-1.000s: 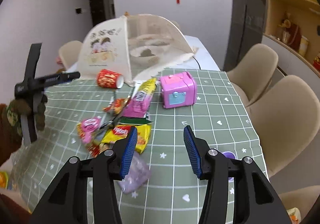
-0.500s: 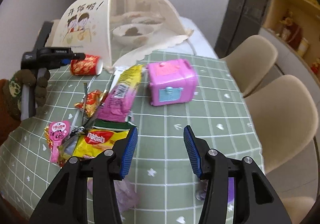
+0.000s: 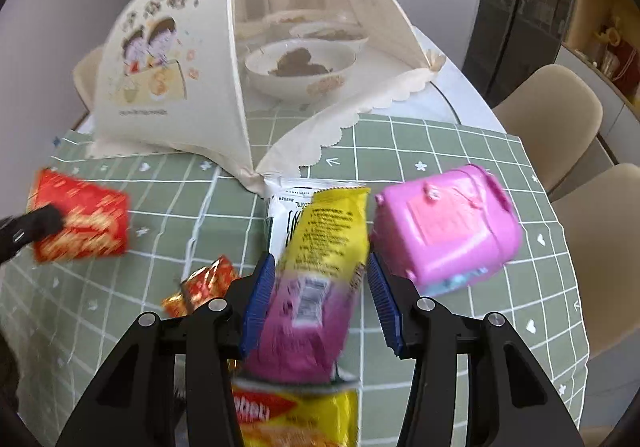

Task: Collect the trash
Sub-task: 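Grasp the red paper cup with the left gripper while the right grasps a yellow wrapper, then carry cup and wrapper to the yellow trash bag and release both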

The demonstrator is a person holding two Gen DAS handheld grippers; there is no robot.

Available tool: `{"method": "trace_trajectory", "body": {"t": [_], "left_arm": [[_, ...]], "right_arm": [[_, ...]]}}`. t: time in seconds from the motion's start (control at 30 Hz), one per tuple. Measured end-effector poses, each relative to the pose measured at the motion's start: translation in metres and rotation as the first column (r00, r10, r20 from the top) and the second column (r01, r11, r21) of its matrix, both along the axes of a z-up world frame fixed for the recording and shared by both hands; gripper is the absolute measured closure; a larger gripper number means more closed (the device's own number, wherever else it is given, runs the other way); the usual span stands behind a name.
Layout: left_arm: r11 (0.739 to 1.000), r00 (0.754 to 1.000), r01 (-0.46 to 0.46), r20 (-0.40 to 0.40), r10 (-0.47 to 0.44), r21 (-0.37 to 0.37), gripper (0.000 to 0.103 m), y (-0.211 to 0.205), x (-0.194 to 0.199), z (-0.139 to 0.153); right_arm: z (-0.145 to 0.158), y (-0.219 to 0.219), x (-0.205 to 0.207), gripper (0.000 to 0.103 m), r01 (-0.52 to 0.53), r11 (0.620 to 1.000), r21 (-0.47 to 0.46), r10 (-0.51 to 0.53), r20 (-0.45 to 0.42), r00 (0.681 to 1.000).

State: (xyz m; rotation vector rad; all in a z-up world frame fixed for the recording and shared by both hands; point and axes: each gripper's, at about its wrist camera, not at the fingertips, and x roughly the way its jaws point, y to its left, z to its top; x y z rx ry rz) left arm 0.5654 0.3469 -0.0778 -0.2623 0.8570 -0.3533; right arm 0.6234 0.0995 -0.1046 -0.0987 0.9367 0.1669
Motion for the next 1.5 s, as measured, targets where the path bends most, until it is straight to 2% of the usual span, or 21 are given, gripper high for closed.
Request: {"method": "trace_trajectory", "body": {"t": [0.17, 0.33, 0.37, 0.4, 0.47, 0.57, 0.8, 1.13, 1.3, 1.5], "left_arm": [[0.999, 0.998, -0.038, -0.044, 0.037, -0.031, 0.1, 0.018, -0.006, -0.016], [0.997, 0.996, -0.053, -0.069, 0.049, -0.052, 0.1, 0.02, -0.006, -0.025], [0.997, 0.996, -0.053, -0.07, 0.049, -0.053, 0.1, 0.019, -0.007, -0.026], [0.997, 0.996, -0.054, -0.07, 0.05, -0.054, 0.1, 0.017, -0.007, -0.025], [0.997, 0.996, -0.053, -0.068, 0.049, -0.056, 0.1, 0.015, -0.008, -0.024], [0.997, 0.997, -0.048, -0.056, 0.045, -0.059, 0.1, 0.01, -0.012, -0.018], [0.999, 1.0, -0.018, 0.002, 0.018, -0.048, 0.1, -0.01, -0.031, 0.011], [0.999, 0.99, 0.025, 0.138, -0.028, 0.024, 0.1, -0.055, -0.089, 0.073], [0.997, 0.977, 0.07, 0.197, -0.076, 0.041, 0.1, -0.089, -0.121, 0.099], [0.987, 0.957, 0.154, 0.24, -0.163, 0.056, 0.1, -0.15, -0.161, 0.119]], "right_arm": [[-0.016, 0.005, 0.012, 0.057, 0.027, 0.998, -0.05, -0.028, -0.024, 0.999], [-0.03, -0.005, 0.018, 0.057, 0.034, 0.999, -0.011, -0.035, -0.086, 0.996], [-0.028, -0.008, 0.017, 0.061, 0.03, 0.999, 0.021, -0.028, -0.088, 0.996], [-0.025, -0.011, 0.014, 0.072, 0.03, 0.998, 0.053, -0.026, -0.081, 0.996], [-0.017, -0.012, 0.008, 0.08, 0.031, 0.998, 0.053, -0.027, -0.068, 0.997], [0.005, -0.012, -0.009, 0.081, 0.015, 0.998, 0.056, -0.014, -0.015, 1.0], [0.053, -0.026, -0.061, 0.081, 0.005, 0.998, 0.069, -0.01, 0.061, 0.998], [0.104, -0.067, -0.151, 0.081, 0.024, 0.995, 0.101, -0.04, 0.158, 0.987], [0.129, -0.094, -0.198, 0.081, 0.035, 0.994, 0.102, -0.057, 0.219, 0.974], [0.15, -0.139, -0.258, 0.082, 0.07, 0.995, 0.072, -0.087, 0.286, 0.954]]}}
